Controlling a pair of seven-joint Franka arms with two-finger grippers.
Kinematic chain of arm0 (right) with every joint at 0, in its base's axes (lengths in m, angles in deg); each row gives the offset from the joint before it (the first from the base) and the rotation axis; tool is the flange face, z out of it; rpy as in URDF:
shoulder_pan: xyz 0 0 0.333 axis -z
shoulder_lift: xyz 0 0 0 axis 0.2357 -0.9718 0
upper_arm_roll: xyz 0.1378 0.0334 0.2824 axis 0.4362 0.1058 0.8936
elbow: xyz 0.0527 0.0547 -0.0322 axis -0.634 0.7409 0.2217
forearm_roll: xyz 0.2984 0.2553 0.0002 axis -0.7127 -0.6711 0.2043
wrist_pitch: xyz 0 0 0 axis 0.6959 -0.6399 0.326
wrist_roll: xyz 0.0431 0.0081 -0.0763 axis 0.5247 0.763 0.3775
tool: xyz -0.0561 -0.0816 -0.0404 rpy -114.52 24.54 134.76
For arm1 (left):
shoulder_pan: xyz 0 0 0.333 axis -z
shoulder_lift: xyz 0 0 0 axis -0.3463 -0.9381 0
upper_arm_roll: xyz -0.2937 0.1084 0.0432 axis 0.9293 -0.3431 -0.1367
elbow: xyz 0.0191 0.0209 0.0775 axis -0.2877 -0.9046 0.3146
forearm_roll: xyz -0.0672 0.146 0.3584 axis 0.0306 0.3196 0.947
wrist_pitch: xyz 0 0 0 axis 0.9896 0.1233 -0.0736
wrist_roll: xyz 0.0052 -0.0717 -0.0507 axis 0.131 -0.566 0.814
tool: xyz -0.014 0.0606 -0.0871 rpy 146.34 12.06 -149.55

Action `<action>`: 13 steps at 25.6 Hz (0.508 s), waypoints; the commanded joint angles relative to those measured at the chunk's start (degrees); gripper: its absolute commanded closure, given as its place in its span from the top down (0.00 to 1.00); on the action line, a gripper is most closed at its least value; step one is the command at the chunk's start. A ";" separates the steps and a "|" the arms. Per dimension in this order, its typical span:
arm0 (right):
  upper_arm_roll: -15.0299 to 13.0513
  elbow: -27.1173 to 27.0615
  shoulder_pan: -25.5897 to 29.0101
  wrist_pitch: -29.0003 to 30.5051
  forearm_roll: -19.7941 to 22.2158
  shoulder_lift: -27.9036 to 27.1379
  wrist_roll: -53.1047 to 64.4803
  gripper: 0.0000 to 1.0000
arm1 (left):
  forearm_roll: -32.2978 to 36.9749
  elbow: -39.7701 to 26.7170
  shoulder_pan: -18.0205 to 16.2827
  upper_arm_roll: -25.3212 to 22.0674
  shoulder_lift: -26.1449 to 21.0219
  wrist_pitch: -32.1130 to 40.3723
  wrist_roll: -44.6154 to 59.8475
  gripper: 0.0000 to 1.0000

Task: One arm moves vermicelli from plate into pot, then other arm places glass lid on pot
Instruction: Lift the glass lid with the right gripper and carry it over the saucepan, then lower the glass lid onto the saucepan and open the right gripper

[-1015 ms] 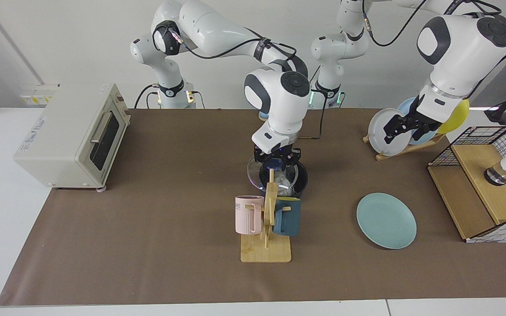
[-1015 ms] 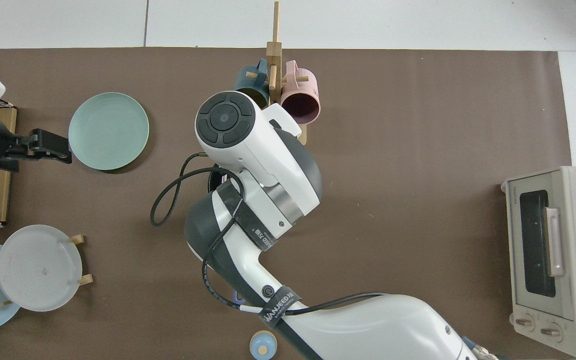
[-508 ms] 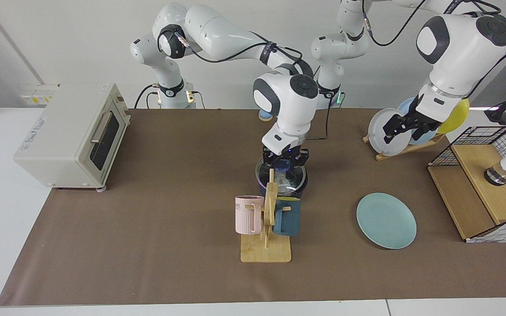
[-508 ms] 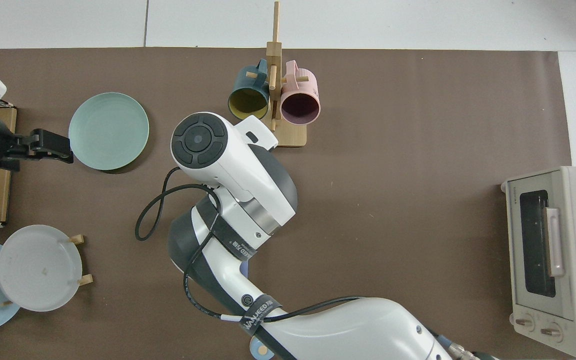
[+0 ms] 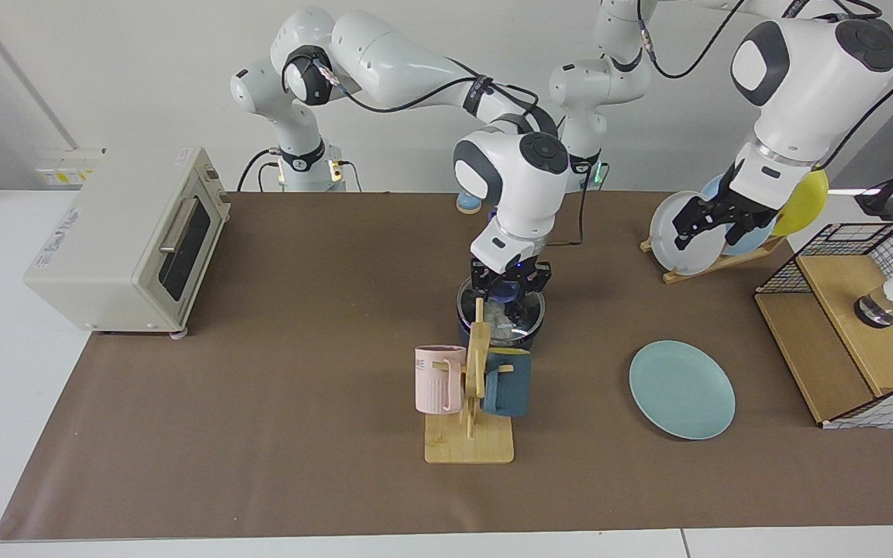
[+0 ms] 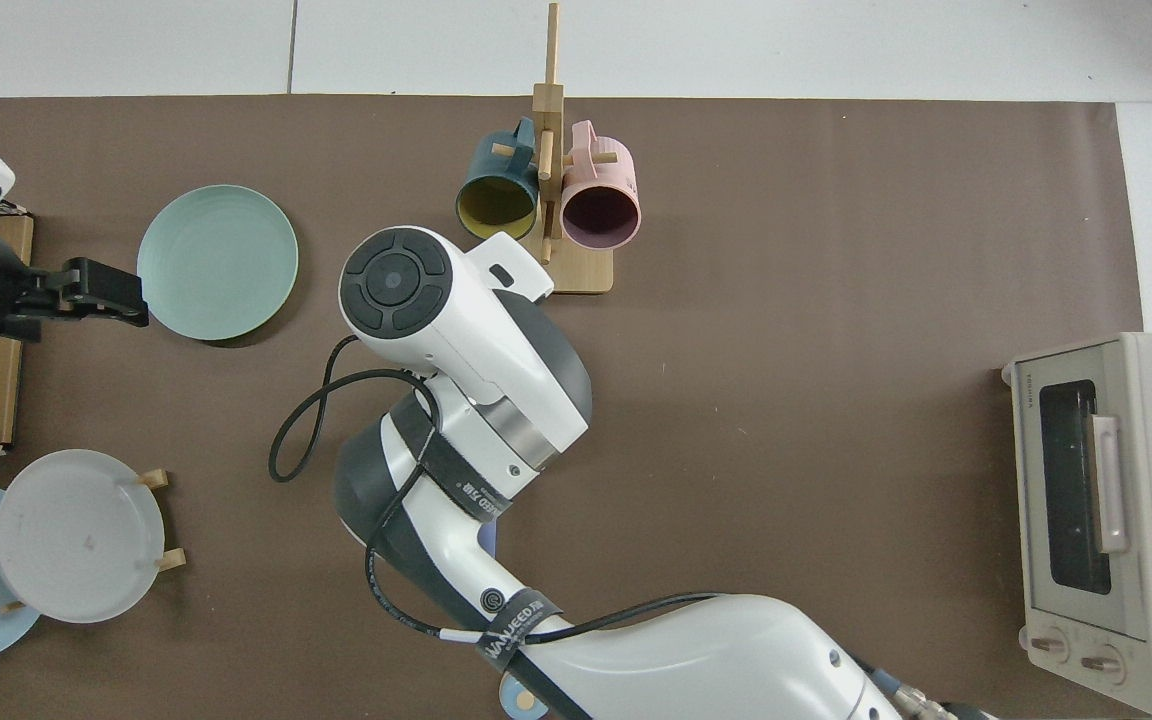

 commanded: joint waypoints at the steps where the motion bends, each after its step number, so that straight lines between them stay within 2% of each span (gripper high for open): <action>1: 0.06 -1.92 0.34 0.41 -0.38 -0.91 -0.39 0.00 | -0.20 -1.26 0.23 -0.29 1.25 -0.34 -0.15 1.00; 5: 0.06 -1.92 0.25 -0.03 -0.82 -0.91 -0.39 0.00 | -0.20 -1.26 0.23 -0.29 1.25 -0.34 -0.15 1.00; 6: 0.06 -1.92 0.25 -0.03 -1.08 -0.91 -0.48 0.13 | -0.20 -1.26 0.23 -0.29 1.25 -0.34 -0.15 1.00; 8: 0.06 -1.92 0.51 0.14 -1.35 -0.91 -0.39 0.61 | -0.20 -1.26 0.14 -0.29 1.25 -0.34 -0.15 1.00; 9: 0.06 -1.92 0.52 0.15 -1.35 -0.91 -0.39 0.90 | -0.20 -1.26 0.14 -0.29 1.25 -0.34 -0.15 1.00; 10: 0.06 -1.92 0.43 0.15 -1.35 -0.91 -0.48 1.00 | -0.20 -1.26 0.14 -0.29 1.25 -0.34 -0.15 1.00; 13: 0.06 -1.92 0.43 0.06 -1.44 -0.91 -0.48 1.00 | -0.20 -1.26 0.23 -0.29 1.25 -0.34 -0.15 1.00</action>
